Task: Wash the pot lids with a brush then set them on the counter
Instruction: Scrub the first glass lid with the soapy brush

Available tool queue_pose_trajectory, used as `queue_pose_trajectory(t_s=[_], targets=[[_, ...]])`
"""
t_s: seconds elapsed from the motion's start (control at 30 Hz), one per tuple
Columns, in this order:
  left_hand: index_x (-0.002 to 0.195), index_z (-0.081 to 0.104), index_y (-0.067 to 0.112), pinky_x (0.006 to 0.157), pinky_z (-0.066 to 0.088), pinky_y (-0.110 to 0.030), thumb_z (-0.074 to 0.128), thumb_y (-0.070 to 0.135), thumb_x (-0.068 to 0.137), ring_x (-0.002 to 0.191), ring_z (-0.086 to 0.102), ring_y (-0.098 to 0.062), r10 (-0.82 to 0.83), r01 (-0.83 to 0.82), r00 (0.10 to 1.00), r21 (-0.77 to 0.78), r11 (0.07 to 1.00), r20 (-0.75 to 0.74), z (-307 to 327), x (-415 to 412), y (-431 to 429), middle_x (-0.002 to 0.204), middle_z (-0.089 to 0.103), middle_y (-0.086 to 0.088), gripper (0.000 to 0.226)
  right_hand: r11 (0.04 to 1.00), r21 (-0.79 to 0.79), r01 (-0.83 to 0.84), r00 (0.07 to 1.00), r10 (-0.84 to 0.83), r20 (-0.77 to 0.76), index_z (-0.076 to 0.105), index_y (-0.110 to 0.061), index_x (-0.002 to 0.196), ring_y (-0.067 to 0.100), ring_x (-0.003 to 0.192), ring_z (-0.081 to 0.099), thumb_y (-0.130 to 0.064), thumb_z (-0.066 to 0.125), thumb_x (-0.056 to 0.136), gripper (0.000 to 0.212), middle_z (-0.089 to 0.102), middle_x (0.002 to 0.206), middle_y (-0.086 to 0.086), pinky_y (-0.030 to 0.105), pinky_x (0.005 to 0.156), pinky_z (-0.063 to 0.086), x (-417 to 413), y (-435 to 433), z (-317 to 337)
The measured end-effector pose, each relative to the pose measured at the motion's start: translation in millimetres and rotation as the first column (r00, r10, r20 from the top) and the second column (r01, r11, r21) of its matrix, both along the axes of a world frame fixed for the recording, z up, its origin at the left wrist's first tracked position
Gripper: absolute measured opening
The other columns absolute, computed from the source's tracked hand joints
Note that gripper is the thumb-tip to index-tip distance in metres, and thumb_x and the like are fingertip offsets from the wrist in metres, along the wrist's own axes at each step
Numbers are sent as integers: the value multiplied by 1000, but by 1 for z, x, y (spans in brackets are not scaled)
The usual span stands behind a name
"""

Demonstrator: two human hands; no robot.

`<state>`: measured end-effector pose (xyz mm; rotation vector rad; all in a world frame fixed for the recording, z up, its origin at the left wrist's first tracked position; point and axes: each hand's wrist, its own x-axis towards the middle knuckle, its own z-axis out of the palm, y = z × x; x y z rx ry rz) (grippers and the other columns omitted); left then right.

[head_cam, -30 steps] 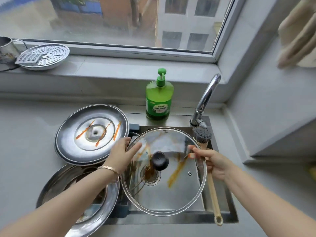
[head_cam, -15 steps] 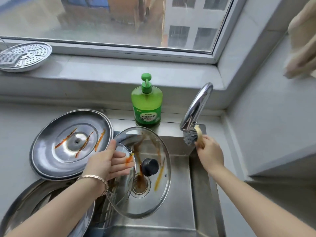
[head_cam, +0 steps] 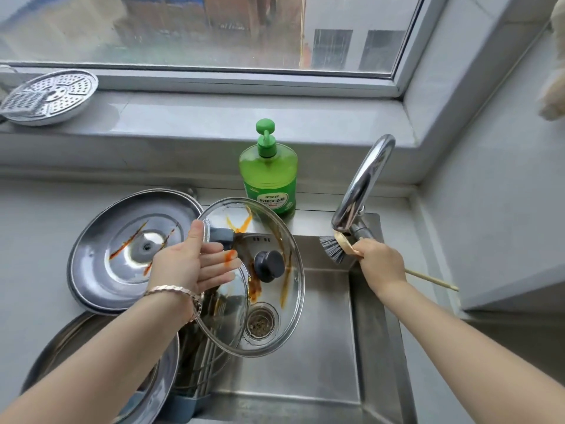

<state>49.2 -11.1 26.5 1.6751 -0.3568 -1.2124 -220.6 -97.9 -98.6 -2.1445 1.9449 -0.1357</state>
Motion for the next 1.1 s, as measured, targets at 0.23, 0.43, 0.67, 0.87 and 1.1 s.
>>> queue_pose_trajectory(t_s=[0.23,0.43,0.67,0.87,1.1], targets=[[84,57,-6,42,55,-27,47,43,93,50,68,-21,40,-40,999,3,999,16,1,2,2,66,70,-18,50,996,-1,91,922,-84,379,73,-17,82,29,82,58,-3,56,85,21,69,82,0,29,59,26,18,31,26],[87,55,-7,42,54,-26,44,41,95,46,66,-18,46,-46,998,-12,999,50,3,8,8,80,65,-23,50,987,151,62,761,-144,633,38,-26,43,9,48,23,-11,67,84,53,29,39,-7,19,45,24,35,64,29],[82,57,-5,43,54,-27,47,39,95,45,66,-19,63,-62,996,-12,998,67,6,11,21,65,67,-16,47,984,162,72,724,-163,670,64,1,64,10,57,27,-15,70,82,24,39,54,3,21,49,22,40,69,26],[83,56,-5,46,55,-30,48,39,94,47,67,-19,45,-45,997,-12,999,63,4,9,21,77,67,-22,47,966,231,116,639,-251,728,67,-14,58,9,57,37,-11,70,80,22,54,51,-6,16,50,27,37,72,26],[75,57,-3,43,54,-28,50,39,93,45,66,-18,0,1,997,-22,1000,71,0,1,16,56,67,-14,47,937,278,212,758,-337,558,59,-15,62,24,71,53,-17,59,87,26,60,65,6,23,57,36,15,52,15]])
